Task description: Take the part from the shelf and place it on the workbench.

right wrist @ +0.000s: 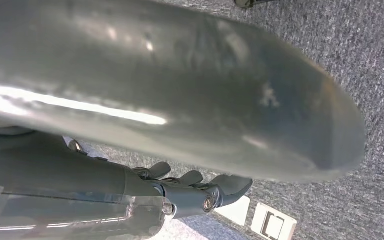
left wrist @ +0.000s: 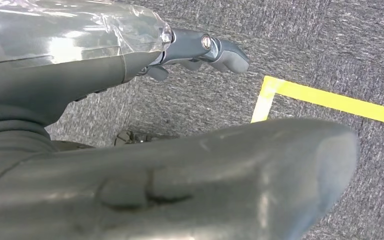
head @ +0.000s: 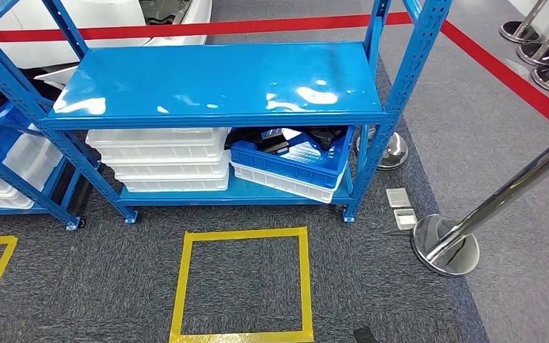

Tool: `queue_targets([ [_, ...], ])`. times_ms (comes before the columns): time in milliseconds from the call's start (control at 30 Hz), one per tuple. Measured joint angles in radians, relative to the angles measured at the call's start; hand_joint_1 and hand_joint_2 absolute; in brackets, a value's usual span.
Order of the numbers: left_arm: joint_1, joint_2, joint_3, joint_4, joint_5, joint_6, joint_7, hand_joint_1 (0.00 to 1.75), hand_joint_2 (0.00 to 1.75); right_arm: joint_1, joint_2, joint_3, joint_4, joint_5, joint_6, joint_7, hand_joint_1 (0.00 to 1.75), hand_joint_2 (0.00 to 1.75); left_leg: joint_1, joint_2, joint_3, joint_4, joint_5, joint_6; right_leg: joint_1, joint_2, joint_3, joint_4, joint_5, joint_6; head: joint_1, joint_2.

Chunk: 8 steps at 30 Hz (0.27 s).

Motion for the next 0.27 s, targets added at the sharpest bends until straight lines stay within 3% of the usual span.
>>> queue_targets([
  [267,-0.001,0.0,0.0,0.0,0.0,-0.001,0.002,0.0,0.0,-0.001,0.0,0.013,0.0,-0.001,0.01,0.025,0.0,0.0,0.002,-0.001,0.007,-0.012,0.007,-0.019,0.002,0.0,0.001,0.001,-0.003,-0.008,-0.003,0.0],
])
